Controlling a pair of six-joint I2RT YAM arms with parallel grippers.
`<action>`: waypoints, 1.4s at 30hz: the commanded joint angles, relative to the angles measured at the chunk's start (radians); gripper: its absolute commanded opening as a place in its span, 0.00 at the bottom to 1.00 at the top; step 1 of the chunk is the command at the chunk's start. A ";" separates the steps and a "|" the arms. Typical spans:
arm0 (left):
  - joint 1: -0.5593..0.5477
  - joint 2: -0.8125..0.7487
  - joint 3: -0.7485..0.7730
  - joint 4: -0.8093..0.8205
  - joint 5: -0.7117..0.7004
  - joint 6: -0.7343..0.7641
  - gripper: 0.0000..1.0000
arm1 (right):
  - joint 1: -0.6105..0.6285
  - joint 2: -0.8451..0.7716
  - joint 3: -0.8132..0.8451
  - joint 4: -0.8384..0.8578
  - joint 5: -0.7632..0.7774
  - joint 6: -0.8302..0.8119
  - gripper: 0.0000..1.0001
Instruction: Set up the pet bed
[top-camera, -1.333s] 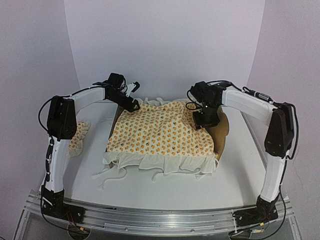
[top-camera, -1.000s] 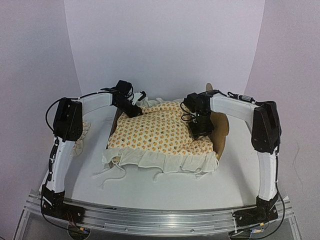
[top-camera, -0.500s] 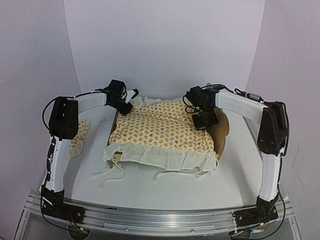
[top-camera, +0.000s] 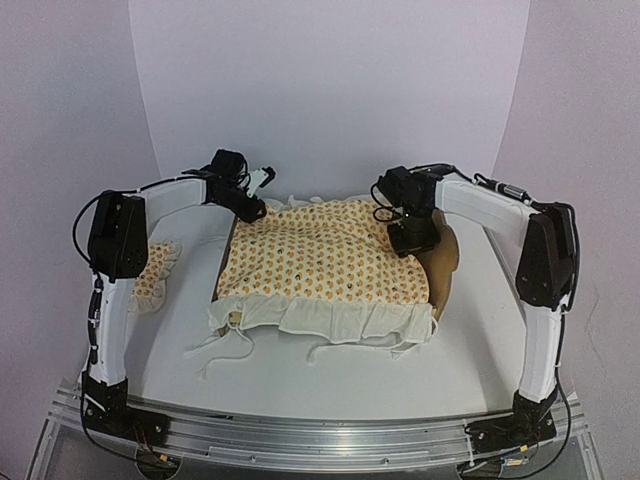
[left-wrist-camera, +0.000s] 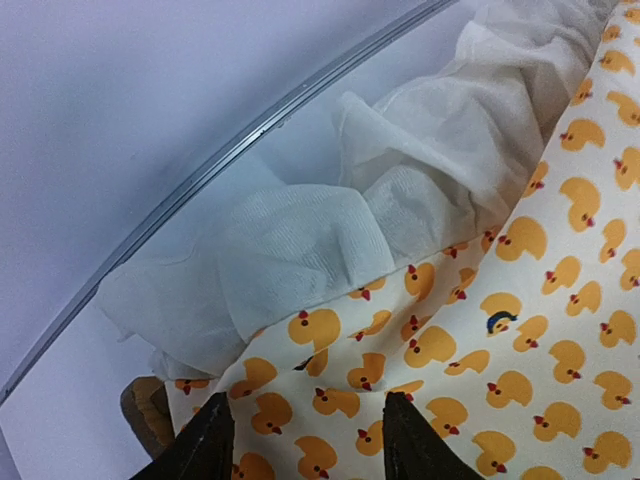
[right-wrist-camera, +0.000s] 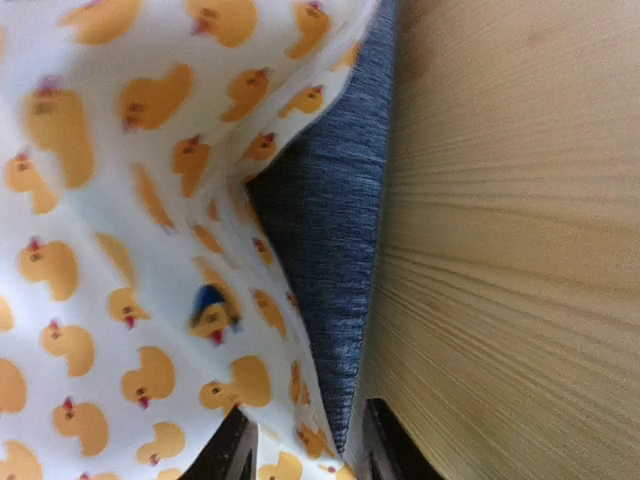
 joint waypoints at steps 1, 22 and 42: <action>0.001 -0.155 0.088 -0.051 -0.003 0.009 0.56 | 0.032 -0.053 0.169 -0.009 -0.100 -0.089 0.40; -0.134 -0.477 -0.550 -0.263 0.240 0.067 0.32 | -0.053 0.386 0.587 0.146 0.033 -0.044 0.00; -0.129 -0.485 -0.347 -0.359 0.251 0.077 0.52 | -0.106 0.424 0.727 0.261 0.039 -0.184 0.10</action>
